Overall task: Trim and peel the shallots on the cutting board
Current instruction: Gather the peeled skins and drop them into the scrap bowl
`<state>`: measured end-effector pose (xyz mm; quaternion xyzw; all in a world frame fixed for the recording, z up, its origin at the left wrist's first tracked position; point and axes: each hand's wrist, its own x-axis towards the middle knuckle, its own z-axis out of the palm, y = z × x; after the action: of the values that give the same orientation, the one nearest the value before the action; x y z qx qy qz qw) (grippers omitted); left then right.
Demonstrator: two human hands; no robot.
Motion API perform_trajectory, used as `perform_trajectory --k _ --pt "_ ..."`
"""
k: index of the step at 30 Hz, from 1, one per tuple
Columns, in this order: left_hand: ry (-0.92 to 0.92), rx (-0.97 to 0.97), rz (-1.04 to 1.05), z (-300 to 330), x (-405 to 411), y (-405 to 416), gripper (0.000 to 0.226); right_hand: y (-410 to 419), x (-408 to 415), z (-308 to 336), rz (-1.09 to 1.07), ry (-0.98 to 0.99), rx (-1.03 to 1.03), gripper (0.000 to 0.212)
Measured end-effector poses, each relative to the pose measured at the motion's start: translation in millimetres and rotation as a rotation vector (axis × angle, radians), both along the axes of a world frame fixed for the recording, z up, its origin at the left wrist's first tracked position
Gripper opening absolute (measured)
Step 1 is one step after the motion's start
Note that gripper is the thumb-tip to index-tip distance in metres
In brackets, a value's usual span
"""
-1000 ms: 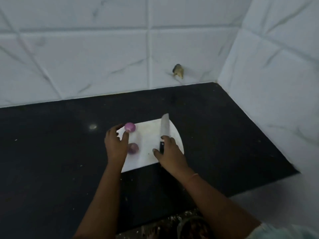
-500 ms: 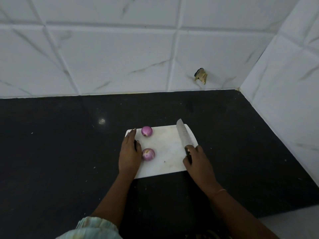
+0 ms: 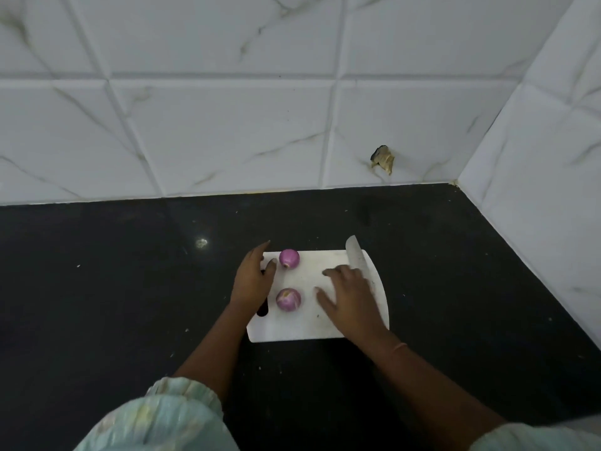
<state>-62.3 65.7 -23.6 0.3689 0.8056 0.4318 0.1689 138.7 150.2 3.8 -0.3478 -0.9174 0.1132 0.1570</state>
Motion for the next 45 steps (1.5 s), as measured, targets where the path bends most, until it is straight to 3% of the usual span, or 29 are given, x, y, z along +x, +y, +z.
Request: perform_trajectory --k 3,6,9,14,17,26,31,34,38,41,45 --pt "-0.026 -0.077 -0.195 18 -12 15 0.046 -19 -32 6 0.197 -0.034 -0.155 0.055" --pt "0.024 -0.153 -0.302 23 -12 29 0.047 -31 -48 2 0.237 -0.074 -0.163 0.049" --pt "0.023 -0.118 -0.256 17 -9 34 0.04 -31 -48 -5 0.236 -0.054 -0.201 0.042" --pt "-0.155 -0.003 -0.115 2 9 22 0.034 -16 -33 -16 0.145 0.107 -0.324 0.038" --pt "-0.202 0.035 -0.057 -2 15 22 0.031 -11 -32 -16 0.196 0.109 -0.33 0.035" --pt "-0.235 -0.031 -0.155 6 4 24 0.035 -18 -33 -17 0.216 0.084 -0.322 0.045" --pt "-0.199 -0.069 -0.146 5 0 27 0.033 -19 -32 -7 0.154 0.092 -0.37 0.052" --pt "-0.142 -0.09 -0.124 5 -2 28 0.044 -10 -27 -6 0.084 0.093 -0.262 0.049" --pt "-0.06 -0.084 -0.057 -1 3 20 0.037 8 -12 -19 -0.259 0.013 -0.07 0.053" --pt "0.013 -0.04 0.0 -11 13 6 0.034 21 7 -26 -0.397 -0.113 -0.21 0.052" --pt "0.193 -0.005 0.003 -25 24 -2 0.032 26 15 -30 -0.325 -0.221 -0.249 0.053"
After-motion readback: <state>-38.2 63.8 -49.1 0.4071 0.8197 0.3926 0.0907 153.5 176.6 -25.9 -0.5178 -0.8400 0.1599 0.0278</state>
